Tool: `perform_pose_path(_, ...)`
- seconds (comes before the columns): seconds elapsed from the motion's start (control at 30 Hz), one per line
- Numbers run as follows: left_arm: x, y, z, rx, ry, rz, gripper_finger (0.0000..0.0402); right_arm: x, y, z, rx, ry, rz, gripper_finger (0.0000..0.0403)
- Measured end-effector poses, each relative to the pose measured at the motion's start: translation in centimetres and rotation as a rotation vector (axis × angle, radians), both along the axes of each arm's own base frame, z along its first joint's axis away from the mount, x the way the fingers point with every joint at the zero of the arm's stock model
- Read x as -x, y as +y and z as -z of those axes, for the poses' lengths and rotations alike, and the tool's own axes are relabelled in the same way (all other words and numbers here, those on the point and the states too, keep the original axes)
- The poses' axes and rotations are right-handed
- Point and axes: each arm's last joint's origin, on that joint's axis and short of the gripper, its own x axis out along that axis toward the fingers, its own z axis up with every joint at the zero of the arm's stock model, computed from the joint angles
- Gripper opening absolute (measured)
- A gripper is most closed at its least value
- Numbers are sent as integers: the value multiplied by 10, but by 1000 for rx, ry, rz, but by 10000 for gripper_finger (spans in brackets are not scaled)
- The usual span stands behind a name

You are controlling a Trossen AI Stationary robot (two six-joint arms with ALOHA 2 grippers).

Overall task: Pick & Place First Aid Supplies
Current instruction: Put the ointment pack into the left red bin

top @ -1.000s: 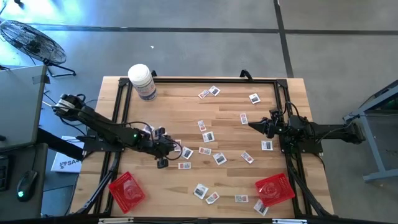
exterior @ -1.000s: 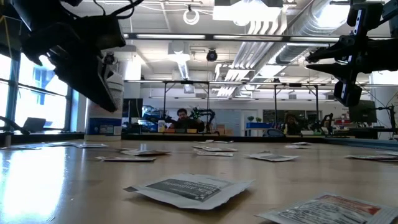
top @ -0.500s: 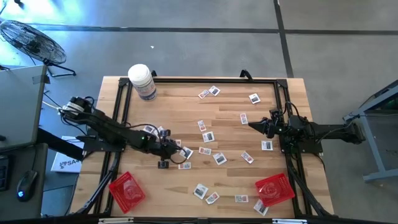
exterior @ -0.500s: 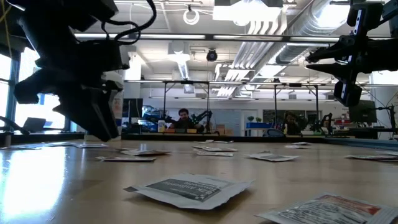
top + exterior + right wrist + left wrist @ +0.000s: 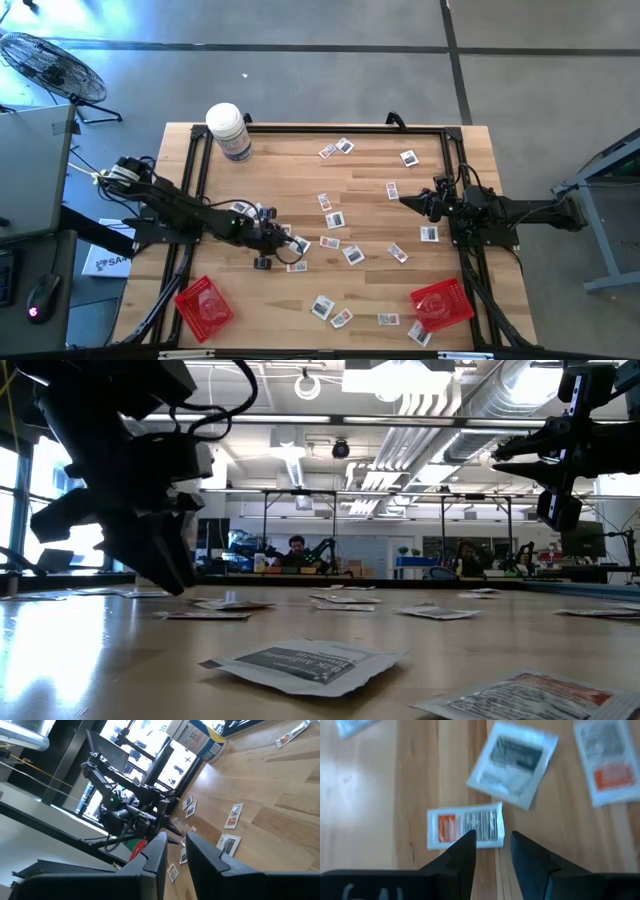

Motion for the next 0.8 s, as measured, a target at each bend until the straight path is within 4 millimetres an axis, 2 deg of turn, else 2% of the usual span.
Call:
perform_pose_path(0.17, -4, -1, 9, -8, 11, 0, 117, 0, 0, 0, 0, 2, 1, 64)
perform_pose_path(0.53, -4, -1, 10, -21, 10, -13, 113, 0, 0, 0, 0, 1, 0, 64)
perform_pose_path(0.63, -4, -1, 10, -20, 13, -12, 93, 0, 0, 0, 0, 1, 0, 64)
perform_pose_path(0.8, -5, 1, 10, 9, 13, -36, 36, 0, 0, 0, 0, 1, 0, 64)
